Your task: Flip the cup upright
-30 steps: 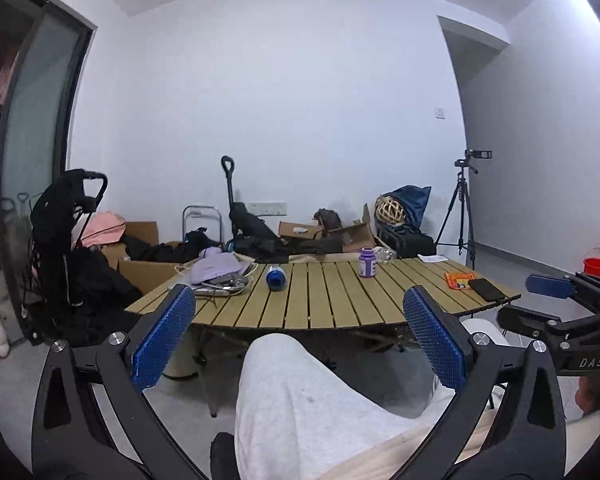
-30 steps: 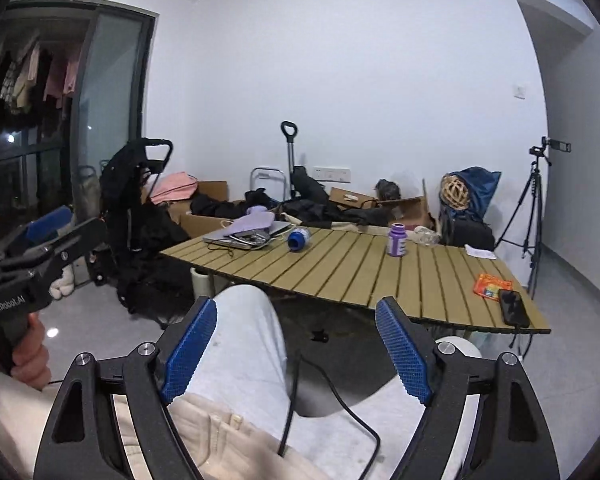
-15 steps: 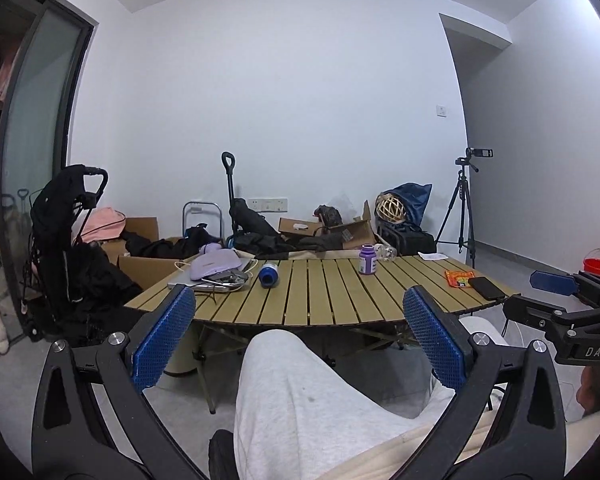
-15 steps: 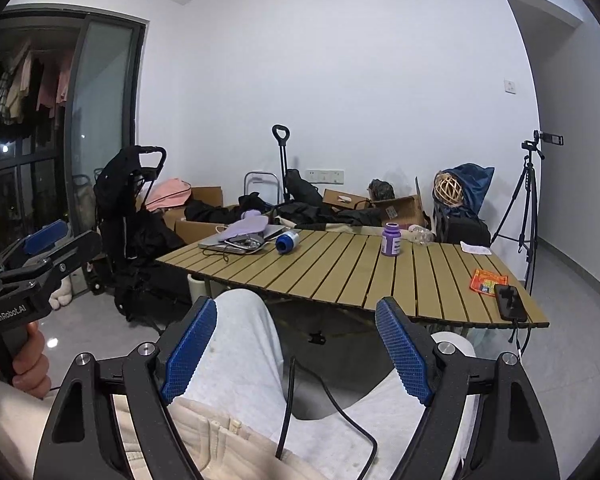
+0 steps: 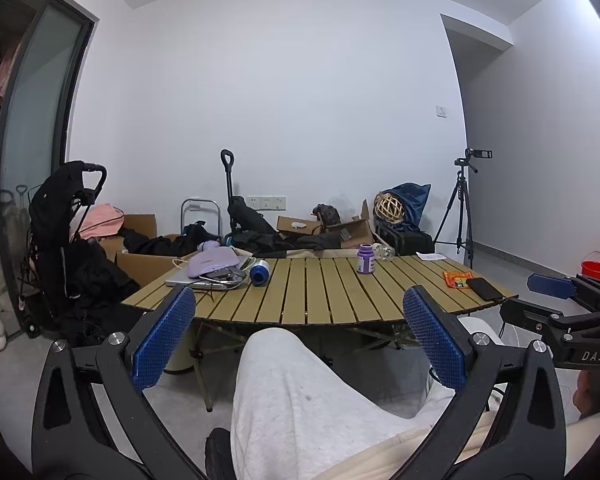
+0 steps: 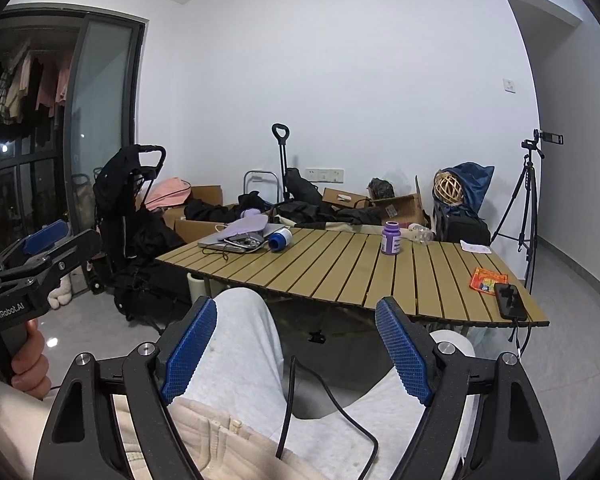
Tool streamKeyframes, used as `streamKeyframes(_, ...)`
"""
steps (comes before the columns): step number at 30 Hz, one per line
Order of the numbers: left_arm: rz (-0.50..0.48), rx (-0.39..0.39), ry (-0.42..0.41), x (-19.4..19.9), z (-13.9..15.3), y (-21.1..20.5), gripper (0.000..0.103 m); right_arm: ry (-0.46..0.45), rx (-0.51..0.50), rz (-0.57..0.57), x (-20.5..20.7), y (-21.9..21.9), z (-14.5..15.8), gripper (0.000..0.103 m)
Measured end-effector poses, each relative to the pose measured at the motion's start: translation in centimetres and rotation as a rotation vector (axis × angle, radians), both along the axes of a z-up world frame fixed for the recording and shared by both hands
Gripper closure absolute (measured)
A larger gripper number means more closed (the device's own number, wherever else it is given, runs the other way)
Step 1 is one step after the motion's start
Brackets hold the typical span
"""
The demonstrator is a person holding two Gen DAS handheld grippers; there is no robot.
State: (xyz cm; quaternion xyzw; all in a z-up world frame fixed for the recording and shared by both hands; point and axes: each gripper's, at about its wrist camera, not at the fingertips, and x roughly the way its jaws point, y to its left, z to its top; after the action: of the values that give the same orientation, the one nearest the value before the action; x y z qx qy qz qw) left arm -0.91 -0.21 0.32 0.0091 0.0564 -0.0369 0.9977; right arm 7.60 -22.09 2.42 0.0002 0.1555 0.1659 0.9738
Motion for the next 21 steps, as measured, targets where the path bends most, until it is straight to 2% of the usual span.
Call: streamKeyframes(21, -0.016, -0.005, 0.021, 0.34, 0.02, 0.16, 0.000, 0.002, -0.003, 0.010, 0.22, 0.02, -0.21, 0.017)
